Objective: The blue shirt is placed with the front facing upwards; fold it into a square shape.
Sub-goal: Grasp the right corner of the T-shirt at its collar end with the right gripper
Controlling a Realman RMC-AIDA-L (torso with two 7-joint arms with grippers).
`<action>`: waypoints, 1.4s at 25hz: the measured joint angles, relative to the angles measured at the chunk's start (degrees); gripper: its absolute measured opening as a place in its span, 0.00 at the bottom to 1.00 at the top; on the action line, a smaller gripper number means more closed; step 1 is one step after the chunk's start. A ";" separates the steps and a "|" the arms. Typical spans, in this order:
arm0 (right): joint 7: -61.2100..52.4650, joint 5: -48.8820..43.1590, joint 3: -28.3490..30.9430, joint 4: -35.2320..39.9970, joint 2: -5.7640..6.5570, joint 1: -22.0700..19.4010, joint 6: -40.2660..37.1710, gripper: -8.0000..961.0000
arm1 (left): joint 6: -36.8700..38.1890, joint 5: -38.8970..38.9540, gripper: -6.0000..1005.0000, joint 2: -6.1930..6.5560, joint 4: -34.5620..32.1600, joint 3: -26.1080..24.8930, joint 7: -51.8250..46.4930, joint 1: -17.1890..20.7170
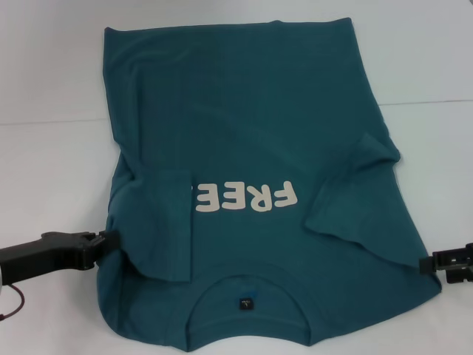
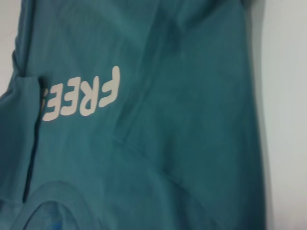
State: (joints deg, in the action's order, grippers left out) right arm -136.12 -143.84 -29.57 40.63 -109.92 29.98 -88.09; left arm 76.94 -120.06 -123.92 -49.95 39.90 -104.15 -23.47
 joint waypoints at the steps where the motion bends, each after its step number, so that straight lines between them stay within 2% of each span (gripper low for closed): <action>1: -0.15 -0.40 -0.06 0.01 -0.03 -0.03 0.13 0.86 | 0.01 0.00 0.02 0.00 0.07 0.00 0.00 0.00; 8: -0.59 -2.19 -0.16 -0.06 -0.25 0.16 1.02 0.86 | -0.05 0.00 0.02 0.00 0.30 0.00 0.00 -0.15; 17: -0.15 -1.64 0.13 -1.37 -1.11 1.01 1.10 0.87 | -0.22 0.00 0.02 0.00 0.38 0.00 0.00 -0.28; 30: 0.63 0.69 -0.03 -3.49 -1.28 1.56 3.22 0.86 | -0.22 0.00 0.02 0.00 0.39 -0.16 0.11 -0.18; 35: 0.47 -0.02 -0.70 -4.26 -1.22 1.56 5.28 0.67 | -0.22 0.00 0.02 0.00 0.38 -0.23 0.16 -0.04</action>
State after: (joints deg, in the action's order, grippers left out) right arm -135.65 -143.86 -30.27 36.38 -111.14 31.54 -82.80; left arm 76.73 -120.06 -123.92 -49.57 39.67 -103.98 -23.51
